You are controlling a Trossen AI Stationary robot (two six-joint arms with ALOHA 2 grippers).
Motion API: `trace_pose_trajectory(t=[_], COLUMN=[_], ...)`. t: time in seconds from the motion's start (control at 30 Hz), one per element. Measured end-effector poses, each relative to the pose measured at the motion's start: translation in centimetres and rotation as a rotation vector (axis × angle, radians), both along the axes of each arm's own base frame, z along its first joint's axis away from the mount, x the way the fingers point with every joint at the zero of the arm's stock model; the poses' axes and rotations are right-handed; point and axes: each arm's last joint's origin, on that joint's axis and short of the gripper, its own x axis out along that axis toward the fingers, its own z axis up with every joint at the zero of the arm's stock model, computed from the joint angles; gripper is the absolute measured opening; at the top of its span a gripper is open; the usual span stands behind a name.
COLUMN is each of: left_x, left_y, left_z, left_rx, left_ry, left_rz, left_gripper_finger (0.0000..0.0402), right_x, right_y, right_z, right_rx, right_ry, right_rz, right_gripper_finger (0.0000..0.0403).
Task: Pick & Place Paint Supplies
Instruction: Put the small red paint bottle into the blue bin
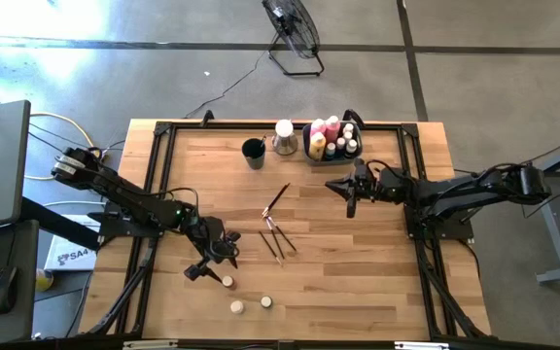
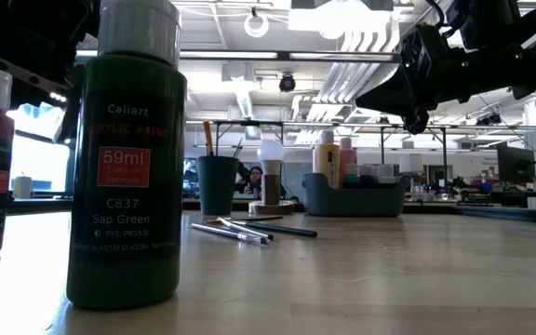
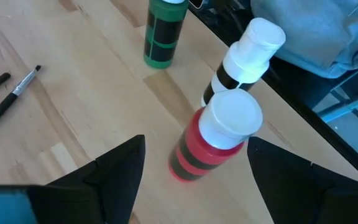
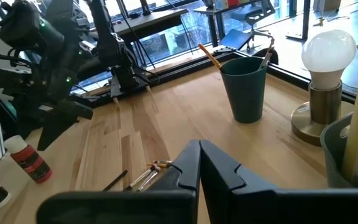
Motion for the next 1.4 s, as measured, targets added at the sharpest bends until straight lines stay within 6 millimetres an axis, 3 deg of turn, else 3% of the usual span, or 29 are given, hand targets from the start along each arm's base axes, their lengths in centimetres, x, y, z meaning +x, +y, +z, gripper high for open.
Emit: trace_pose_trajectory(t=[0.6, 0.83, 1.1, 1.4], left_x=[0.0, -0.2, -0.5, -0.6], left_y=[-0.3, -1.6, -2.5, -2.5], left_z=[0.4, 0.8, 0.6, 0.6], left_rx=[0.036, 0.075, 0.175, 0.088], left_ry=[-0.145, -0.238, -0.253, -0.166], left_rz=[-0.172, -0.202, -0.121, -0.070], left_gripper_finger=[0.0280, 0.0280, 0.0280, 0.0280], right_x=[0.0, 0.0, 0.0, 0.0], right_y=[0.0, 0.0, 0.0, 0.0], right_z=[0.0, 0.0, 0.0, 0.0], right_rx=[0.000, 0.000, 0.000, 0.002], right_ry=[0.000, 0.000, 0.000, 0.001], right_rz=[-0.002, -0.002, -0.002, -0.001], right_gripper_finger=[0.0002, 0.0002, 0.0002, 0.0002])
